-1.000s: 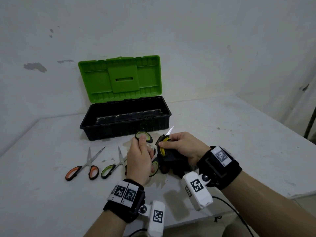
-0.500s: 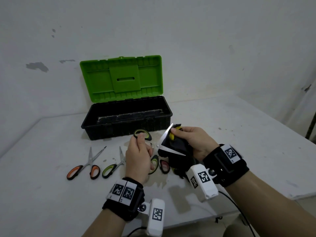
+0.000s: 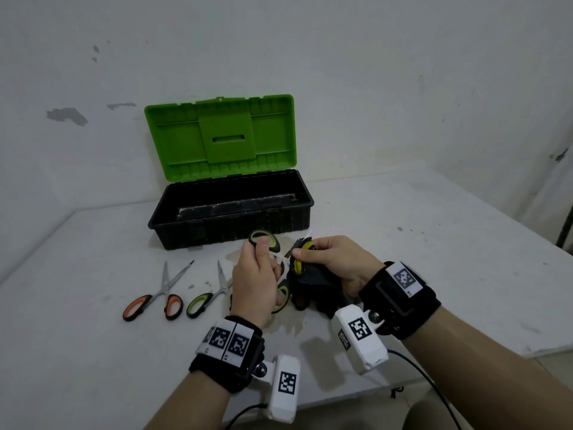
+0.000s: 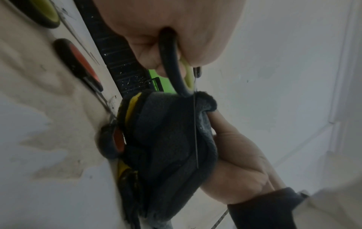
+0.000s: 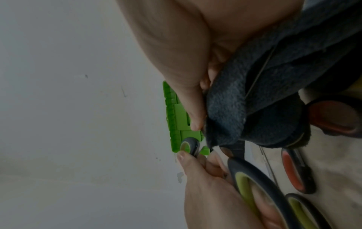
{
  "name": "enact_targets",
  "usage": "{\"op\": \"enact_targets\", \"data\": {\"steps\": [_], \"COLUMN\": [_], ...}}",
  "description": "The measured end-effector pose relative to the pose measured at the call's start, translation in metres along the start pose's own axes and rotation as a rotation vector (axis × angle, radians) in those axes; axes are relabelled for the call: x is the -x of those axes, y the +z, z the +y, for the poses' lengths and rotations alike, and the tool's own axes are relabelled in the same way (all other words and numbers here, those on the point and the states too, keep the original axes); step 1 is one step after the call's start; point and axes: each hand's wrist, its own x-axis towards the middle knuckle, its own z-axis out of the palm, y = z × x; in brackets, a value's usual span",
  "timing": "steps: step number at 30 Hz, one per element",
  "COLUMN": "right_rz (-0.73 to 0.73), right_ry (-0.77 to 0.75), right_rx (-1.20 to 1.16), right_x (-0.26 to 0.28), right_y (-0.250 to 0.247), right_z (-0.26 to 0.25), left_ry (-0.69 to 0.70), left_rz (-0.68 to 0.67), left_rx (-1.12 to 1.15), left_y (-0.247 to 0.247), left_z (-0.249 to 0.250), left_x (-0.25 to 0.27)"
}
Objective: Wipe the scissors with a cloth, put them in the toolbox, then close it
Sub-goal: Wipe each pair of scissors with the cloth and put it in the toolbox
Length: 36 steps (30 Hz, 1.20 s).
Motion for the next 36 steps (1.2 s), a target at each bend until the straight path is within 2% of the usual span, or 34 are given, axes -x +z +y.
{"op": "enact_targets", "data": {"steps": [3, 7, 17, 27, 31, 34, 36], "right_rz": [-0.002, -0.005, 0.130, 0.277, 0.359, 0.409, 0.440], "right_ry": [-0.002, -0.028, -0.102, -0.159, -0.121, -0.033, -0.049], "right_rx": [0.032, -0.057, -0.186, -0.234, 0.026, 0.445, 0.686], "right_x": [0.000, -0.001, -0.008, -0.022, -0.039, -0.047, -0.048], "right_y": [-0.001, 0.000, -0.018, -0.064, -0.081, -0.092, -0.090], "right_z": [-0.001, -0.004, -0.015, -0.019, 0.001, 0.018, 0.026], "left_ry": [-0.020, -0.018, -0.022, -0.060, -0.052, -0.041, -0.035], "left_rz": [-0.010, 0.000, -0.026, -0.028, -0.008, 0.015, 0.029], "left_rx": [-0.002, -0.013, 0.014, 0.064, 0.093, 0.113, 0.119], "left_y": [0.000, 0.000, 0.001, 0.001, 0.000, 0.000, 0.000], "left_z": [-0.001, 0.002, 0.002, -0.004, -0.003, -0.002, -0.003], "left_x": [0.000, -0.002, 0.001, -0.002, -0.007, -0.012, -0.015]}}
